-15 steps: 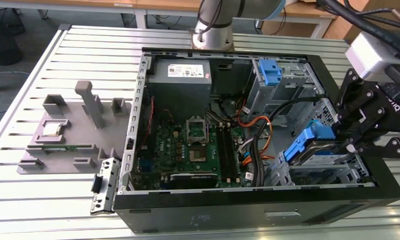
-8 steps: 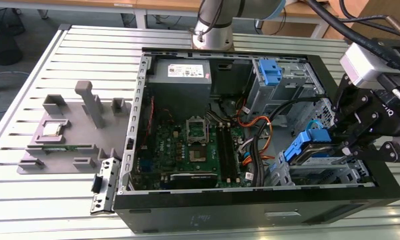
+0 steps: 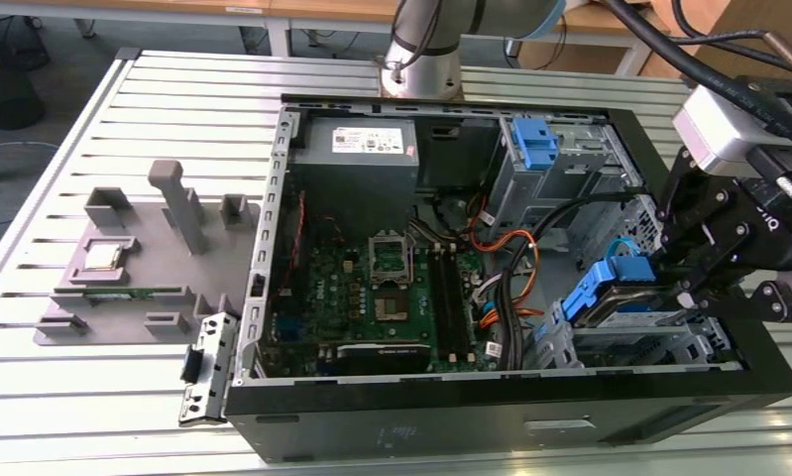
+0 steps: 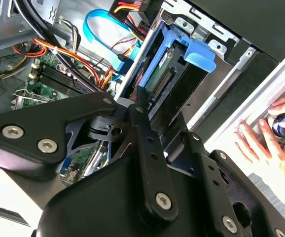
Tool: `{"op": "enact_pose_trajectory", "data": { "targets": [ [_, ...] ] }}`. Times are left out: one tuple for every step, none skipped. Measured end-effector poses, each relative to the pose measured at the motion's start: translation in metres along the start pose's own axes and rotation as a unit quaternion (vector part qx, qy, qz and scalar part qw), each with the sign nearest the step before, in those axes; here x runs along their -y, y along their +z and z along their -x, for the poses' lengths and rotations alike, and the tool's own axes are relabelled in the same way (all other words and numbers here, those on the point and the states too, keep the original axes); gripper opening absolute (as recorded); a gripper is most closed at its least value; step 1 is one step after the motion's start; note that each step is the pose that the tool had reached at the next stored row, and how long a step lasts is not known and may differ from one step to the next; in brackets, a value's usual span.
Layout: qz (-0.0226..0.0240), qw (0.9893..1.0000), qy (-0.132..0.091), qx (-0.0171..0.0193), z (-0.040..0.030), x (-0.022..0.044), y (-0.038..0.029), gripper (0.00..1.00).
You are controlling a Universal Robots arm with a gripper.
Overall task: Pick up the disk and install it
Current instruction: 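Insert the disk into the insertion slot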
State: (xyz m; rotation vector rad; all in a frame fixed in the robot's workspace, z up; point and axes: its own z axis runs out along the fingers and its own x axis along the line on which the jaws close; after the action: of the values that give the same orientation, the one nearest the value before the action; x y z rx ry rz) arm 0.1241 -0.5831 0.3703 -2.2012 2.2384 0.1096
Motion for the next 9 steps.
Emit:
{"op": "enact_pose_trajectory", "data": {
  "targets": [
    [-0.0001, 1.0, 0.0, 0.0, 0.0, 0.0, 0.0, 0.35],
    [-0.0001, 1.0, 0.0, 0.0002, 0.0, 0.0, 0.0003, 0.36],
    [0.0, 1.0, 0.0, 0.0002, 0.0, 0.0, 0.0002, 0.36],
    [0.0, 1.0, 0.0, 0.0001, 0.0, 0.0, 0.0002, 0.42],
    [0.0, 1.0, 0.0, 0.0, 0.0, 0.0, 0.0001, 0.42],
    [0.0, 1.0, 0.0, 0.0, 0.0, 0.0, 0.0, 0.42],
    [0.0, 1.0, 0.0, -0.0001, 0.0, 0.0, 0.0, 0.42],
    [0.0, 1.0, 0.0, -0.0001, 0.0, 0.0, -0.0001, 0.42],
    [0.0, 1.0, 0.0, 0.0, 0.0, 0.0, 0.0, 0.42]
  ]
}}
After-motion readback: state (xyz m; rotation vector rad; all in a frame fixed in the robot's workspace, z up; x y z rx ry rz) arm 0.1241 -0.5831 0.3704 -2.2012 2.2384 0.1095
